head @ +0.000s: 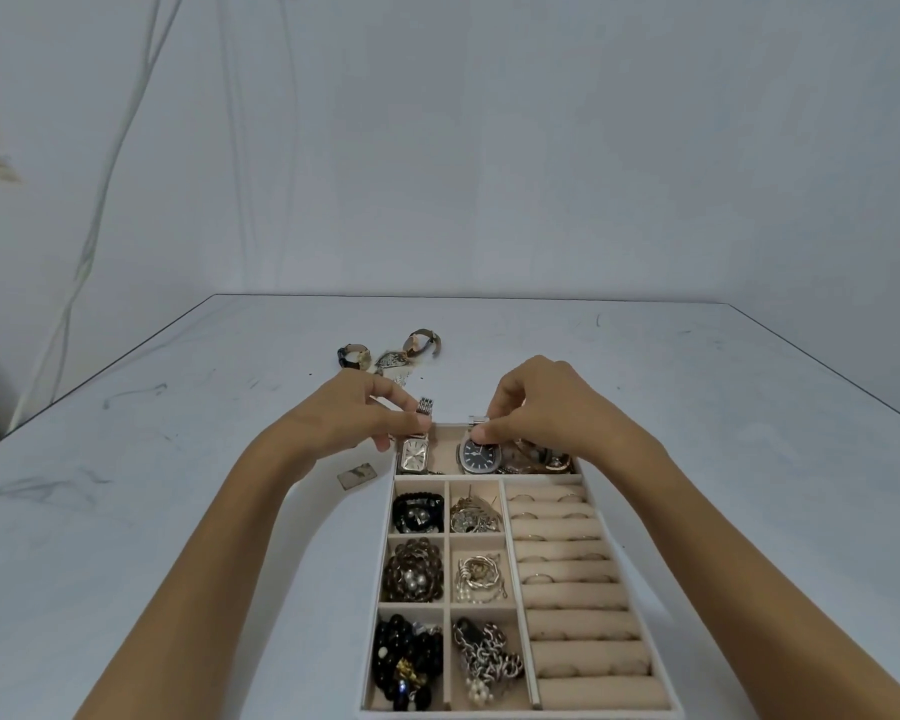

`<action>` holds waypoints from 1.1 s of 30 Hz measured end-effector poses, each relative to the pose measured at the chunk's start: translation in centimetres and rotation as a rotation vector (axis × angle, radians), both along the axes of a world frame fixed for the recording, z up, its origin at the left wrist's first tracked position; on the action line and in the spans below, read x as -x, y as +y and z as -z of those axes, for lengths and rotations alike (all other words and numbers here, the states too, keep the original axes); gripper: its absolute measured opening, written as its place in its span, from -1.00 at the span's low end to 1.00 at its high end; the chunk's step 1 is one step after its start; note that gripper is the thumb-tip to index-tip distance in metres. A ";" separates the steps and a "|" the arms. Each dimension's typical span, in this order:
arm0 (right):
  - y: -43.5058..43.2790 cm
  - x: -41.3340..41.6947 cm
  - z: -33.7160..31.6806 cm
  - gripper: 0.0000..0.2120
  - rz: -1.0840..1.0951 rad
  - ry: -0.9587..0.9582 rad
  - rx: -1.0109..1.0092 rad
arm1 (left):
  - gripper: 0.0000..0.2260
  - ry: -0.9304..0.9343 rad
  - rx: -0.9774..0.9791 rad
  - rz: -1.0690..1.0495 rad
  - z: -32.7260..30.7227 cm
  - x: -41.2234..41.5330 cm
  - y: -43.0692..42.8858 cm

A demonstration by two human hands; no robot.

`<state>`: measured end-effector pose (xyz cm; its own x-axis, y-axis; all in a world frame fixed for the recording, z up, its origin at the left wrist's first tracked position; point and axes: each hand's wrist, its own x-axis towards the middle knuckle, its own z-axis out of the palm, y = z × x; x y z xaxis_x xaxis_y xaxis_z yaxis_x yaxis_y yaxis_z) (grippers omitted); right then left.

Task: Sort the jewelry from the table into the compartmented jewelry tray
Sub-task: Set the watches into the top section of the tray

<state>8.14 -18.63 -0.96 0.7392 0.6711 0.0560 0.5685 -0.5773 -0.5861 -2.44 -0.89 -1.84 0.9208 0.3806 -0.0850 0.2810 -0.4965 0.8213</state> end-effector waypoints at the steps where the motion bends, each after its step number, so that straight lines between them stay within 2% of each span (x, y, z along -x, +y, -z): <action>1: 0.0 0.0 0.0 -0.75 -0.002 -0.004 -0.008 | -0.79 0.002 -0.001 0.000 0.0 0.0 0.0; 7: -0.2 0.0 -0.2 -0.76 -0.003 0.017 -0.006 | -0.79 0.002 -0.003 0.004 0.2 -0.1 0.1; 11: -0.7 -0.5 -0.6 -0.92 0.017 -0.007 -0.031 | -0.78 0.000 -0.003 0.013 0.1 -0.1 0.2; 14: -1.1 -1.0 -0.7 -0.97 0.026 -0.088 0.056 | -0.79 0.000 -0.001 0.021 0.1 0.0 0.1; 21: -1.2 -1.1 -0.8 -0.88 -0.020 -0.113 0.079 | -0.79 -0.004 -0.010 0.032 0.1 0.0 0.2; 30: -1.2 -1.1 -0.9 -0.64 -0.079 -0.157 0.148 | -0.78 0.000 0.003 0.033 0.2 -0.1 0.3; 33: -1.2 -1.2 -0.9 -0.65 -0.087 -0.154 0.140 | -0.78 -0.001 0.005 0.031 0.3 -0.1 0.3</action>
<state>9.30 -19.81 -0.06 0.6685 0.7408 0.0656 0.6961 -0.5922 -0.4060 -2.34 -0.59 -2.10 0.9322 0.3516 -0.0862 0.2651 -0.5007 0.8240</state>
